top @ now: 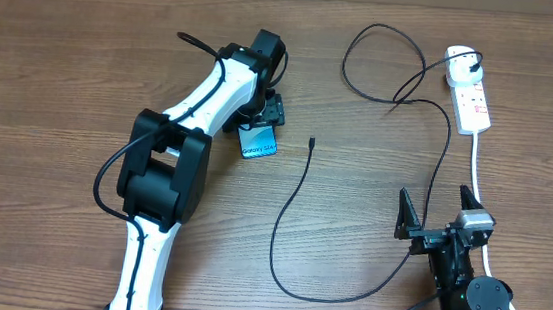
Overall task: Plug charger to phone and switch on socket
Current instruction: 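Close the left gripper on the smartphone's long edges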
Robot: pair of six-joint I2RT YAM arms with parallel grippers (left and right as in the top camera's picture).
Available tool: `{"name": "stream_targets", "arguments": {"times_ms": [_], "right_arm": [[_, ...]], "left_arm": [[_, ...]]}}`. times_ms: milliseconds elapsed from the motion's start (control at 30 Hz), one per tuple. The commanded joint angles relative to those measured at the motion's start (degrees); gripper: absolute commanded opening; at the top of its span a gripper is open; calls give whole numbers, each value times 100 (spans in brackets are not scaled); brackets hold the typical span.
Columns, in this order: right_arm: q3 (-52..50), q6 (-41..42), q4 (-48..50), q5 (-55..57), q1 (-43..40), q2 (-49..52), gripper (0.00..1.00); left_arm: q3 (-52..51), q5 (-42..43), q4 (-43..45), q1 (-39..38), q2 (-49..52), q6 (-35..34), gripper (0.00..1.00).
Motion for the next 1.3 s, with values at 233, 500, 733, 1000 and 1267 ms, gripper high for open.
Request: {"name": "stream_targets", "arguments": {"times_ms": [233, 500, 733, 1000, 1267], "right_arm": [[-57, -7, 28, 37, -35, -46, 100], [-57, -7, 28, 37, -35, -46, 100], [-57, -7, 28, 37, -35, -46, 100], [-57, -7, 28, 37, -35, -46, 100], [-57, -7, 28, 37, -35, -46, 100]], "left_arm": [[-188, 170, -59, -76, 153, -120, 80], [-188, 170, -66, -76, 153, -122, 86], [-247, 166, -39, -76, 153, -205, 81], [-245, 197, -42, -76, 153, -205, 75], [-245, 330, -81, -74, 153, -203, 74]]}}
